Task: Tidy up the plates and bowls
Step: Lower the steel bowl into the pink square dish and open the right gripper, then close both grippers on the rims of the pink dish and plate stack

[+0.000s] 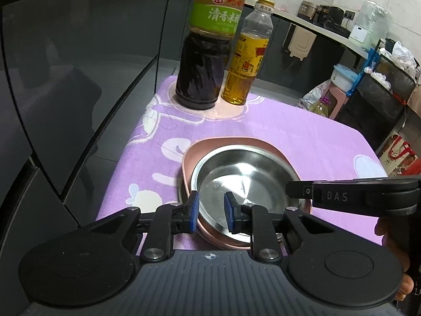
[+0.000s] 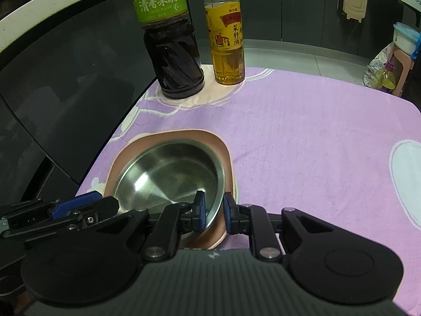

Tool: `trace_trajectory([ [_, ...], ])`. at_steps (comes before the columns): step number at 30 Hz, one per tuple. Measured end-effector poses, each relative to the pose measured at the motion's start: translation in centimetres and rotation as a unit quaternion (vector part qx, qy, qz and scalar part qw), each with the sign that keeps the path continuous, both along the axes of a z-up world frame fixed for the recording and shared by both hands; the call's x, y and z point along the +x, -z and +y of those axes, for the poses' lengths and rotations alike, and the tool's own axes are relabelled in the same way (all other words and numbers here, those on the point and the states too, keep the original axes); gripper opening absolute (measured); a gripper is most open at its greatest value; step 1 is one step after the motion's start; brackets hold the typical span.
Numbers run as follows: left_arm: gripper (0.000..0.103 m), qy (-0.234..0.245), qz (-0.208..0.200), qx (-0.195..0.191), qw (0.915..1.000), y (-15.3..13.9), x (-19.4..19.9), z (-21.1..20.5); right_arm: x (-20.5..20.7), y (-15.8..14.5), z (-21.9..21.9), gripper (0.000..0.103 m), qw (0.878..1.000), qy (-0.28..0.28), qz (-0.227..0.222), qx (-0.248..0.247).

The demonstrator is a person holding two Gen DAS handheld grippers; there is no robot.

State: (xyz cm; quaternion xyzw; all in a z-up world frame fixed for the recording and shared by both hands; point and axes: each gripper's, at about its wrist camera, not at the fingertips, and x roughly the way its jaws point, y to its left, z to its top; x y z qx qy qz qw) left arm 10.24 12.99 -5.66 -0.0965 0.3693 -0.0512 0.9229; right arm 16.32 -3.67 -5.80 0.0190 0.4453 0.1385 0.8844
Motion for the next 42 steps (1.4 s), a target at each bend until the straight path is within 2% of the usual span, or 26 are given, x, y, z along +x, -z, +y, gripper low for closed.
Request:
trace_trajectory([
  [4, 0.018, -0.006, -0.008, -0.001, 0.9999, -0.5, -0.6, 0.3, -0.2, -0.3, -0.3, 0.019, 1.000, 0.003, -0.004, 0.011],
  [6, 0.019, -0.011, -0.010, -0.004, 0.9999, -0.6, -0.9, 0.5, -0.4, -0.6, -0.6, 0.029, 1.000, 0.004, -0.004, 0.020],
  [7, 0.020, -0.014, -0.011, -0.005, 0.9998, -0.7, -1.0, 0.6, -0.5, -0.7, -0.7, 0.041, 1.000, 0.008, -0.006, 0.022],
  [8, 0.020, -0.017, -0.013, -0.008, 0.9997, -0.7, -1.1, 0.7, -0.6, -0.9, -0.9, 0.048, 1.000, 0.015, -0.010, 0.023],
  [9, 0.021, -0.020, -0.014, -0.010, 0.9997, -0.8, -1.2, 0.8, -0.7, -1.0, -1.1, 0.049, 0.999, 0.022, -0.016, 0.024],
  [13, 0.026, -0.034, -0.012, -0.008, 0.9993, -0.7, -1.3, 0.9, -1.0, -1.3, -1.8, 0.049, 0.999, 0.030, -0.018, 0.032],
  [23, 0.030, -0.061, -0.014, -0.007, 0.9980, -0.4, -1.2, 1.5, -0.7, -0.6, -2.9, 0.049, 0.998, 0.036, 0.007, 0.045],
  [29, 0.030, -0.061, -0.010, -0.032, 0.9975, 0.0, -0.7, 1.6, -0.2, 0.0, -3.0, 0.050, 0.998, 0.034, 0.022, 0.053],
  [42, 0.030, -0.050, 0.030, -0.046, 0.9972, 2.0, 1.0, 1.3, 1.3, 1.4, -2.8, 0.050, 0.996, 0.028, 0.053, 0.066],
])
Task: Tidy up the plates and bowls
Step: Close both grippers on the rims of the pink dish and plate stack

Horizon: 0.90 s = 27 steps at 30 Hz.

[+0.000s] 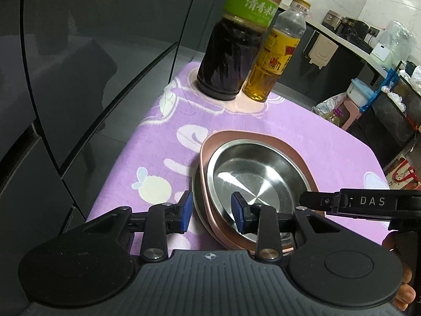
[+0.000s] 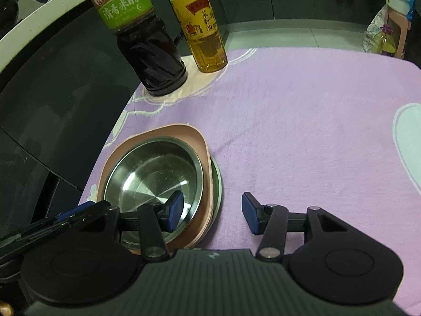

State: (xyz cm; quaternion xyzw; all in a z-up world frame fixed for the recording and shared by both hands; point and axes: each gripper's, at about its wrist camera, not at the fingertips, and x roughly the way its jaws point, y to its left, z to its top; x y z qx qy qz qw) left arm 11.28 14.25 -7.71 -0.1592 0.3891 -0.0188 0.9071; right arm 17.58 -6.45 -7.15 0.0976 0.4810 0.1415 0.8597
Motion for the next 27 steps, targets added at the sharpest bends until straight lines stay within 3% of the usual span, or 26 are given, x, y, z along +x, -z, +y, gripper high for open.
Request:
trace_trajectory([
  [11, 0.037, -0.001, 0.020, -0.013, 0.9997, 1.3, 1.3, 0.3, 1.2, 1.2, -0.1, 0.050, 1.000, -0.003, 0.021, 0.016],
  [15, 0.037, 0.005, 0.013, 0.003, 0.9999, 1.4, 1.1, -0.2, 1.2, 1.0, 0.1, 0.050, 1.000, -0.016, 0.013, 0.002],
  [16, 0.037, 0.011, 0.010, 0.008, 0.9999, 1.4, 1.0, -0.4, 1.1, 1.0, 0.3, 0.047, 1.000, -0.023, 0.008, -0.007],
  [18, 0.037, 0.015, 0.008, 0.013, 0.9998, 1.4, 0.9, -0.8, 1.0, 0.9, 0.6, 0.032, 0.999, -0.047, -0.004, -0.019],
  [22, 0.032, 0.014, -0.001, 0.045, 0.9989, 0.7, 0.2, -1.6, 0.2, 0.6, 1.6, 0.029, 0.997, -0.059, -0.019, -0.043],
  [27, 0.032, 0.009, -0.014, 0.038, 0.9991, -1.0, -0.8, -1.3, -0.7, -0.6, 1.0, 0.027, 0.998, -0.049, -0.030, -0.029],
])
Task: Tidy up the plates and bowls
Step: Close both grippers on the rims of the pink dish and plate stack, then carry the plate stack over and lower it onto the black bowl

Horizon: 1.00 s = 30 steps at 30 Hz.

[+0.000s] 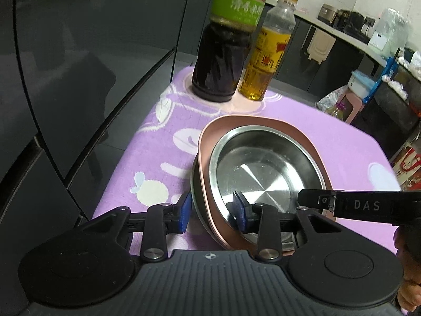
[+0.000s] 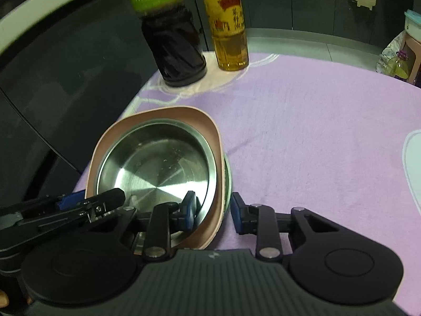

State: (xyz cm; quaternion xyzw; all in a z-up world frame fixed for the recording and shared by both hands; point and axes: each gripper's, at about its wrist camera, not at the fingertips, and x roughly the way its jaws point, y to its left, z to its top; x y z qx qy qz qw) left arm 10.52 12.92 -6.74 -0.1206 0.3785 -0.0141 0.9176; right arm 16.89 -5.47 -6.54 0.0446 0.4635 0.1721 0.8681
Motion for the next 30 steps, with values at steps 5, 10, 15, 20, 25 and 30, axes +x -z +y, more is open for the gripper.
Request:
trace_trajectory([
  [5, 0.032, 0.001, -0.015, 0.015, 0.9998, -1.2, -1.1, -0.8, -1.2, -1.1, -0.7, 0.027, 1.000, 0.009, -0.010, 0.015],
  [10, 0.032, 0.002, -0.024, 0.014, 0.9996, -2.3, -2.4, -1.2, -2.4, -1.8, -1.2, 0.027, 0.999, 0.015, -0.011, 0.026],
  [15, 0.032, 0.002, -0.040, 0.017, 0.9991, -3.6, -3.9, -1.6, -3.9, -3.0, -1.6, 0.027, 0.999, 0.016, -0.024, 0.035],
  [20, 0.032, 0.006, -0.058, 0.021, 0.9980, -5.0, -5.6, -2.4, -5.6, -4.2, -2.1, 0.027, 0.998, 0.017, -0.039, 0.040],
  [25, 0.032, 0.019, -0.066, 0.025, 0.9973, -5.8, -6.8, -3.6, -7.7, -5.3, -3.3, 0.027, 0.997, 0.020, -0.054, 0.046],
  [30, 0.033, 0.024, -0.070, 0.018, 0.9971, -5.8, -7.6, -4.8, -9.2, -5.8, -4.5, 0.027, 0.996, 0.037, -0.065, 0.046],
])
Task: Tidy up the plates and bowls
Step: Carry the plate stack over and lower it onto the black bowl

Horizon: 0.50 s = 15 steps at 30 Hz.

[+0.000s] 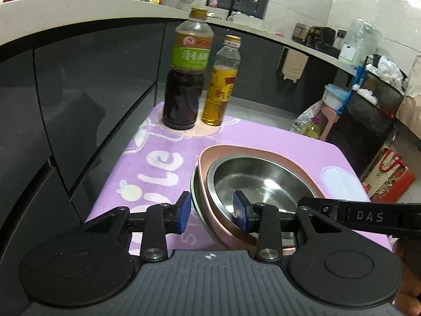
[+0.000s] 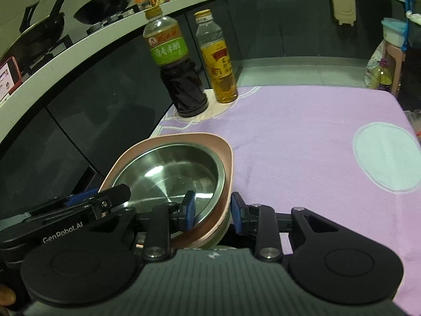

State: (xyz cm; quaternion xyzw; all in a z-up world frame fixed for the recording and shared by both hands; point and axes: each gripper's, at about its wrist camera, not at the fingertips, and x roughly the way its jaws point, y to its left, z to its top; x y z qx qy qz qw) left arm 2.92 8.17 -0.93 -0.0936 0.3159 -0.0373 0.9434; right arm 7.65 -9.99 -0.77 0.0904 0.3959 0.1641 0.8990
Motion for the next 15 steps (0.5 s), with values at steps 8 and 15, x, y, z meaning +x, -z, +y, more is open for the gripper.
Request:
trace_trajectory([
  [8, 0.033, -0.012, 0.042, -0.001, 0.9991, 2.2, 1.3, 0.1, 0.2, 1.3, 0.5, 0.027, 1.000, 0.004, 0.013, -0.015],
  [15, 0.033, -0.002, 0.048, -0.008, 0.9988, 2.8, 1.1, 0.4, 0.0, 1.6, 0.5, 0.027, 1.000, -0.009, 0.013, -0.024],
])
